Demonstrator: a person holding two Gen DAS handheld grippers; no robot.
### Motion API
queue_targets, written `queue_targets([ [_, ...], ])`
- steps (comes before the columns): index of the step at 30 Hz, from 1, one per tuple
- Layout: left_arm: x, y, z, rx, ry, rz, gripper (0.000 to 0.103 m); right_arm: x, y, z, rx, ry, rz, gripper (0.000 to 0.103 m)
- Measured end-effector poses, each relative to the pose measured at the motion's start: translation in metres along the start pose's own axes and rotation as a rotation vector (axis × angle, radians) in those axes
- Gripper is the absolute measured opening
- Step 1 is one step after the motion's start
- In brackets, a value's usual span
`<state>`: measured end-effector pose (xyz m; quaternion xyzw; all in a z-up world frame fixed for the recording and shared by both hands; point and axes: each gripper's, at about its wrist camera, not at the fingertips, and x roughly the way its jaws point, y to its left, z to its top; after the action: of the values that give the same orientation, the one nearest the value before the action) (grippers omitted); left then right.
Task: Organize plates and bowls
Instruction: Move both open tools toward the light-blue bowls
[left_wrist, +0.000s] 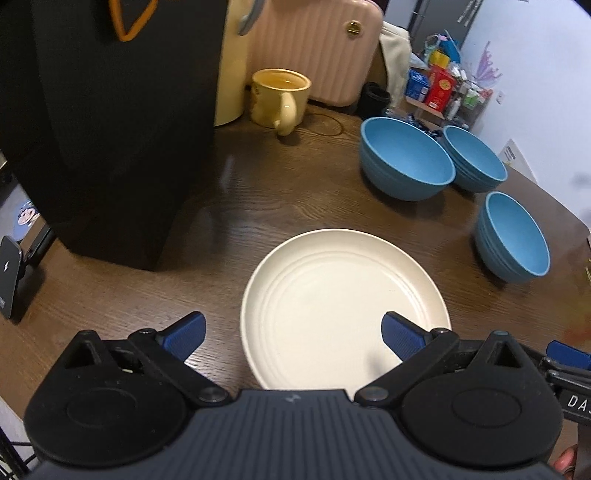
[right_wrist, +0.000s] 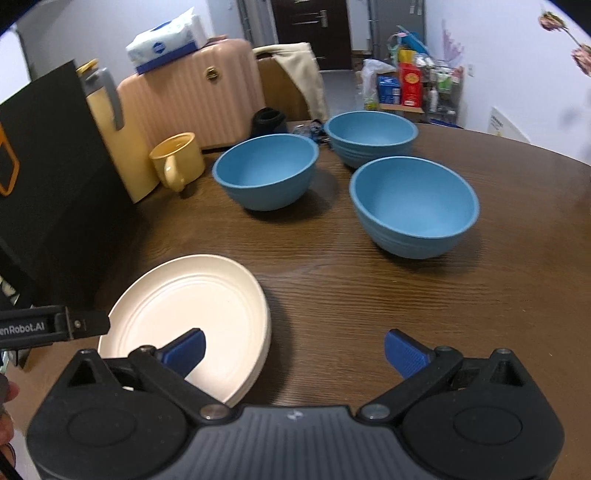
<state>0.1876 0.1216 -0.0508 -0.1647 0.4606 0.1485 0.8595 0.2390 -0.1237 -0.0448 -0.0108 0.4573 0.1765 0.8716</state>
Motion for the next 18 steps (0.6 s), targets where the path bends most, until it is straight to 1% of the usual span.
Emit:
queue_targets([
  [7,0.005,-0.022,0.003,0.069,0.018,-0.021,0.103,-0.01,-0.024,-0.006,0.098,-0.026,-0.045,0.103],
  [9,0.007,-0.027,0.005,0.083,0.023,-0.027,0.103,-0.011,-0.031,-0.008,0.124,-0.023,-0.069,0.103],
  [14,0.009,-0.045,0.008,0.126,0.03,-0.035,0.103,-0.015,-0.047,-0.011,0.189,-0.021,-0.08,0.103],
  [18,0.01,-0.06,0.011,0.166,0.034,-0.046,0.103,-0.015,-0.055,-0.009,0.219,-0.009,-0.111,0.103],
])
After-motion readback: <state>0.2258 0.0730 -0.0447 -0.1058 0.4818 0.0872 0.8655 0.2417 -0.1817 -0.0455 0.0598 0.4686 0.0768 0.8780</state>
